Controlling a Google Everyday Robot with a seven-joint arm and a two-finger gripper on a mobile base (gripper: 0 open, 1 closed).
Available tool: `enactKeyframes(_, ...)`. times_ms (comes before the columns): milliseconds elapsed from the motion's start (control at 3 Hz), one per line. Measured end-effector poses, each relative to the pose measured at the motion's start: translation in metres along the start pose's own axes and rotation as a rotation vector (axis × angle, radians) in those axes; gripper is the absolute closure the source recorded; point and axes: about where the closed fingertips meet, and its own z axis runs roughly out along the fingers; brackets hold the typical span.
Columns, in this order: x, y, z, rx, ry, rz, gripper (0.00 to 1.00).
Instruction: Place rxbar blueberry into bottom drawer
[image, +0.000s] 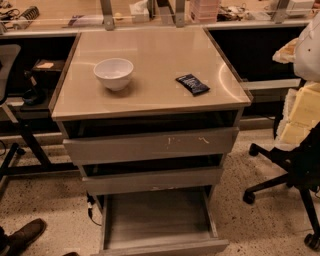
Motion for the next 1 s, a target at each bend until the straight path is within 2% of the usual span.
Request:
enactKeyframes(333,-0.002,-0.001,0.001,0.013,0.004,-0.002,0.0)
enactKeyframes(667,-0.009,-0.013,0.029,-0.027,0.04,0.066,0.0)
enactKeyframes(1000,-0.019,-0.031,0.065,-0.1,0.081,0.197,0.0)
